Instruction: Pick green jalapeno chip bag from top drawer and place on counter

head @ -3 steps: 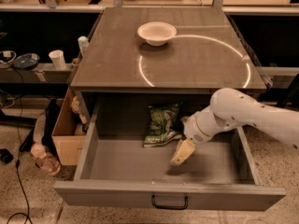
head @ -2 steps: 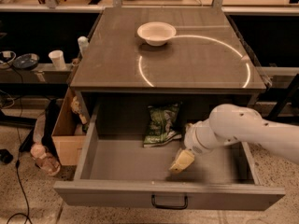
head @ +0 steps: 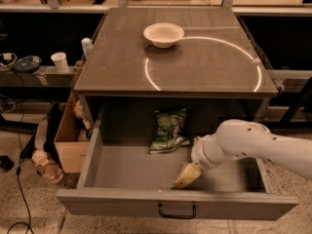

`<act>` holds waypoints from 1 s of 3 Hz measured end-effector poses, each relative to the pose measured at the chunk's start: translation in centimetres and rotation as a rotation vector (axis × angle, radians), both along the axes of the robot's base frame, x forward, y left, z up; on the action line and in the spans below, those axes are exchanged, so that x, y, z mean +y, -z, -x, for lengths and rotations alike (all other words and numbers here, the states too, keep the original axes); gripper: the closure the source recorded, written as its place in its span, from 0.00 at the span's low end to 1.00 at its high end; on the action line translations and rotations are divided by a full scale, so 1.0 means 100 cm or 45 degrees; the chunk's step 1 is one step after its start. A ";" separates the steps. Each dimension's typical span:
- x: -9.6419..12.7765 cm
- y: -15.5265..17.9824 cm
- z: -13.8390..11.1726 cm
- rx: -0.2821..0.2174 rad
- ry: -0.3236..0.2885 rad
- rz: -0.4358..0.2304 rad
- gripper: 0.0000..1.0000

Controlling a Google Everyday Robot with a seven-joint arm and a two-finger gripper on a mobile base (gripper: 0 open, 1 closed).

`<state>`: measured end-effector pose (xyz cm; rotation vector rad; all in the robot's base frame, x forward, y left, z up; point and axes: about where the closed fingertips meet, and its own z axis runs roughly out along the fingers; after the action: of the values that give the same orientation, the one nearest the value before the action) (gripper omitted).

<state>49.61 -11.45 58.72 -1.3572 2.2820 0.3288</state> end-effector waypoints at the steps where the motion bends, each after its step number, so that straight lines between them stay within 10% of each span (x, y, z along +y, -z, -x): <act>1: 0.011 0.001 -0.008 0.004 -0.038 -0.019 0.00; 3: 0.061 -0.038 -0.045 -0.033 -0.190 -0.095 0.00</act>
Offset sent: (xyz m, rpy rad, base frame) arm 0.0452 0.0581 0.0181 0.0993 0.0025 0.1493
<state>54.16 -5.37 62.51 -1.4877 2.1306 0.4376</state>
